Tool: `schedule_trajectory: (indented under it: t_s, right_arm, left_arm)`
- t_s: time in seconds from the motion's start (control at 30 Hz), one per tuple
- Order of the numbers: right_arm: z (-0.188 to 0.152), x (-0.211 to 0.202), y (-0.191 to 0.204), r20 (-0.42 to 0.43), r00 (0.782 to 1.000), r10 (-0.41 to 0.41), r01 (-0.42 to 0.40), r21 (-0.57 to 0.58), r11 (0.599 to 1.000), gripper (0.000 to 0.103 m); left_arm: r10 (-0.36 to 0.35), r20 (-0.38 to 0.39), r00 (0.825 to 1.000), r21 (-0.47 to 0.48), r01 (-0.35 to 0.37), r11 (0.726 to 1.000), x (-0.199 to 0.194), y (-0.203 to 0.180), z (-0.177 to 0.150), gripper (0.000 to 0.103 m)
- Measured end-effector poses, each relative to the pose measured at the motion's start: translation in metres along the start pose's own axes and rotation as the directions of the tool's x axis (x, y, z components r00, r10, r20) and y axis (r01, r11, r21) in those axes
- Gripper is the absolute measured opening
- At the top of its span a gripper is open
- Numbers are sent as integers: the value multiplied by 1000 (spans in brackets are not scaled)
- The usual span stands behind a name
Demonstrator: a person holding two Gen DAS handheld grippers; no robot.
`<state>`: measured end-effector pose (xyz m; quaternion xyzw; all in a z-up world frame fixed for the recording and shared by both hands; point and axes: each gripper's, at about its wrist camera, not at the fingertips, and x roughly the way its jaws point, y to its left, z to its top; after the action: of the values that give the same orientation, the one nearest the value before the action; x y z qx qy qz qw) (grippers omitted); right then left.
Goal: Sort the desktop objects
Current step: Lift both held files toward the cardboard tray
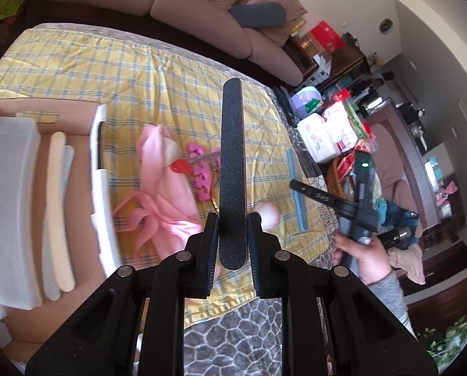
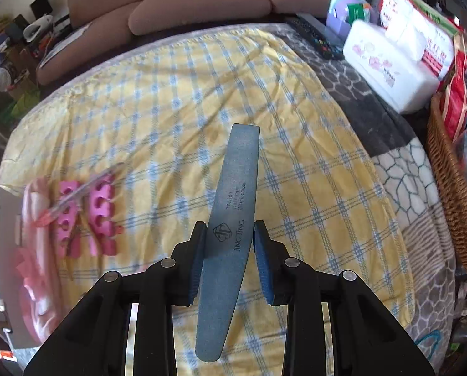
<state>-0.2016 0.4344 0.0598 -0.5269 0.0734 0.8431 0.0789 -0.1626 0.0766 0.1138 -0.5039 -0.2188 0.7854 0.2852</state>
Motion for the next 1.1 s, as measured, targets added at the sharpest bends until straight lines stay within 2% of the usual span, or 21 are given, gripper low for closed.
schedule_trajectory:
  t_s: [0.1,0.23,0.33,0.47,0.53,0.6,0.77,1.1]
  right_arm:
    - [2,-31,19,39,998,52,-51,-22,998,30]
    - [3,-67,62,72,981,177,-174,-53,983,30]
    - [0,-83,108,72,957,280,-274,-86,958,30]
    - [-10,-88,181,28,917,399,-392,-131,911,30]
    - [-15,-85,218,-7,897,442,-438,-146,887,30]
    - [-19,-78,247,-36,889,457,-456,-164,875,30]
    - [-27,-53,304,-97,884,458,-468,-163,869,30]
    - [-39,-21,339,-119,946,302,-322,-238,916,30]
  left_arm:
    - [20,23,1000,-14,-20,1000,-23,17,-4,17]
    - [59,49,997,-51,-56,997,-53,47,-11,17]
    - [87,59,994,-80,-82,993,-68,68,-18,17]
    - [111,60,992,-110,-104,988,-78,92,-26,17]
    - [122,56,991,-127,-114,985,-79,104,-31,17]
    - [122,50,991,-148,-113,982,-78,116,-34,17]
    - [114,40,993,-173,-106,979,-70,131,-38,17]
    - [138,34,990,-179,-130,975,-50,138,-36,17]
